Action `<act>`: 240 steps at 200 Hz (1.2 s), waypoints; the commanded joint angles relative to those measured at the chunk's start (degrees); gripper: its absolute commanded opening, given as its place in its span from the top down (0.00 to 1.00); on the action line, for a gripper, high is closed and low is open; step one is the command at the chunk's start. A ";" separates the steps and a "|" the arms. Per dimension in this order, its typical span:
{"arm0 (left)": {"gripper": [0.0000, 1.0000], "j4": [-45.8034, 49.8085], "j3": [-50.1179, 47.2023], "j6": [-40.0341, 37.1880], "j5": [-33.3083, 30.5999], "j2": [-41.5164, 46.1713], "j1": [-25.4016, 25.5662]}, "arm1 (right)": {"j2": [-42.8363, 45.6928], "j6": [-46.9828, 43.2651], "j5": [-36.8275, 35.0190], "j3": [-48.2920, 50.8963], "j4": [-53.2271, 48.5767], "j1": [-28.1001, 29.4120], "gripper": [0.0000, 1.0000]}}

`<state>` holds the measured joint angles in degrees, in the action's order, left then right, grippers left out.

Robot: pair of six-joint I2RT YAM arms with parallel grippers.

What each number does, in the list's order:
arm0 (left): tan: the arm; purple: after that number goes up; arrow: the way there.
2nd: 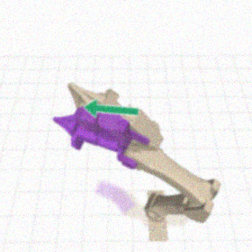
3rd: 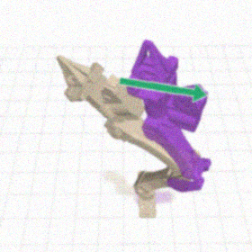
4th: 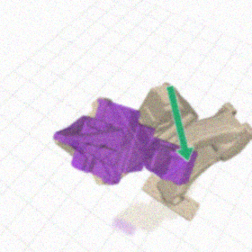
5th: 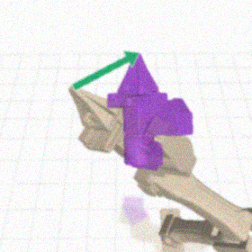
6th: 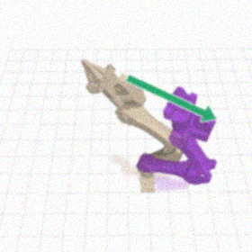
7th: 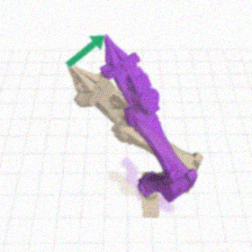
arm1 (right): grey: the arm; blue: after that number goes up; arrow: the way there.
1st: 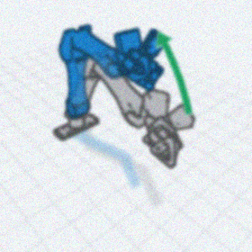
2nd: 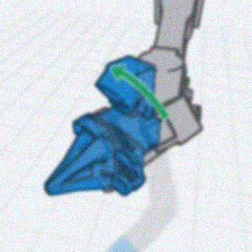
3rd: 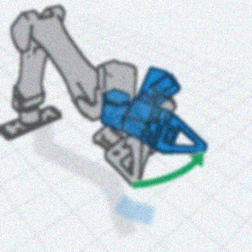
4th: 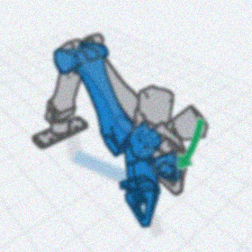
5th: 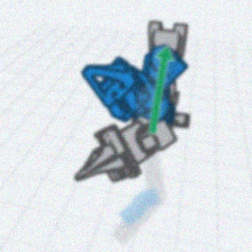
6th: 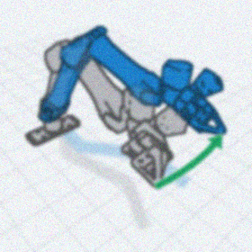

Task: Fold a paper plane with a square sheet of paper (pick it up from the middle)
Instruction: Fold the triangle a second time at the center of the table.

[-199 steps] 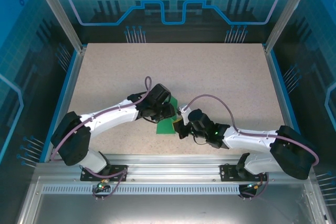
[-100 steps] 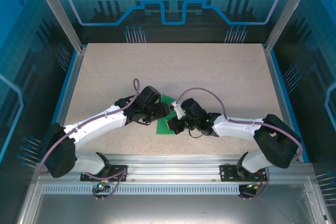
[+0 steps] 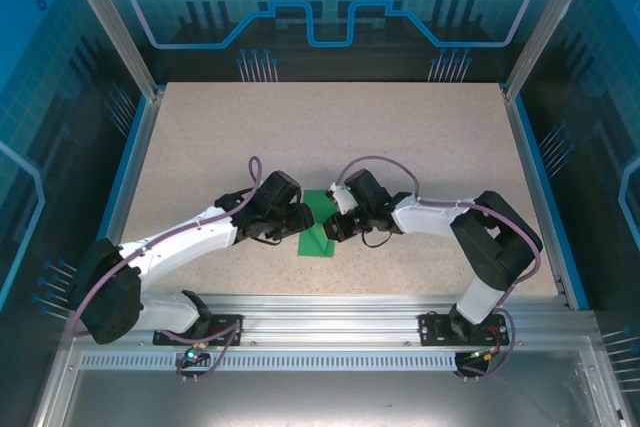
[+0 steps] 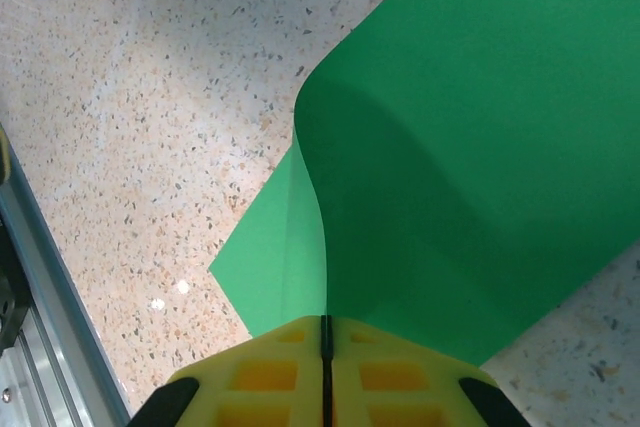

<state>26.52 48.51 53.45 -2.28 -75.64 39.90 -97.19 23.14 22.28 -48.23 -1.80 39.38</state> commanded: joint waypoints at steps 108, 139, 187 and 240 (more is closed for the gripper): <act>0.62 -6.98 -2.10 -1.88 6.89 -4.31 -0.40 | -5.44 -11.08 2.45 -8.45 -12.08 -3.88 0.89; 0.64 -8.06 -2.17 -1.46 7.58 -5.36 -0.43 | -5.70 -12.40 3.01 -8.88 -12.78 -4.04 0.89; 0.67 -9.38 -2.19 -0.45 7.82 -7.05 -0.38 | -6.83 -13.43 3.68 -9.86 -13.57 -4.39 0.88; 0.70 -11.20 -2.15 1.52 7.11 -8.53 -0.44 | -7.47 -13.36 2.14 -9.65 -13.58 -4.66 0.88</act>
<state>16.97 46.94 53.32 4.36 -82.94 39.90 -103.55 10.81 24.45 -56.80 -14.15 35.81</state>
